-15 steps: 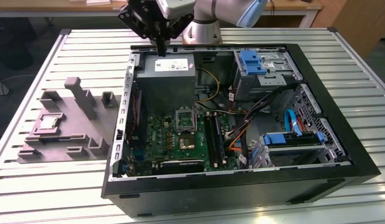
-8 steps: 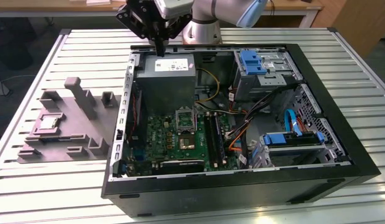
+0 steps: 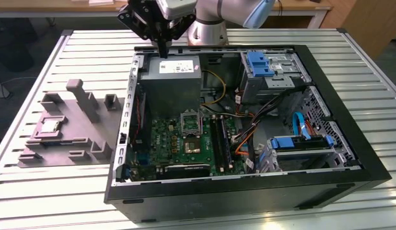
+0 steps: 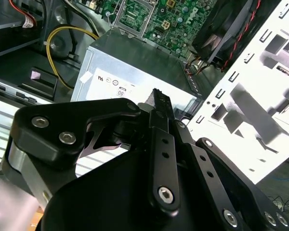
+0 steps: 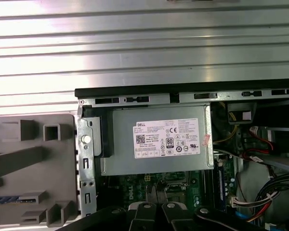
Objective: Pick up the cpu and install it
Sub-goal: 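Reach for the cpu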
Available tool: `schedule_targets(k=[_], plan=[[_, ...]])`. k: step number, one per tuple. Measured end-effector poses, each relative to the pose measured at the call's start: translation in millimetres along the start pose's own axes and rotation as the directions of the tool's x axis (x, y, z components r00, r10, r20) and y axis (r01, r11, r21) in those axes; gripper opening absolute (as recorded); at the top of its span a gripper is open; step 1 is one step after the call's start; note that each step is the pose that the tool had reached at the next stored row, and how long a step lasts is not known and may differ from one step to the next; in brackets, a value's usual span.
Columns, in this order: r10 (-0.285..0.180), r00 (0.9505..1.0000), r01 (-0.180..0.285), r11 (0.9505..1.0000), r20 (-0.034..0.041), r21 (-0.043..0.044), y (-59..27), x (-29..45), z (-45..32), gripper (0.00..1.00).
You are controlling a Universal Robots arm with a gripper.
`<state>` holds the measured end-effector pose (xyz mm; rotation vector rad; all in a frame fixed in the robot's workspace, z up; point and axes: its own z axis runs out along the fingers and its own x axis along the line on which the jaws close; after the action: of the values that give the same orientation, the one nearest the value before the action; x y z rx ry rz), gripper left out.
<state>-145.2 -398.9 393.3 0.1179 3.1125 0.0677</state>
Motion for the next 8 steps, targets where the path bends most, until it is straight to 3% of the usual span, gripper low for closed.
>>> schedule_targets(k=[8], plan=[[0.000,1.0000,0.000,1.0000,0.0000,0.0000,-0.2,3.2,-0.1,0.11]])
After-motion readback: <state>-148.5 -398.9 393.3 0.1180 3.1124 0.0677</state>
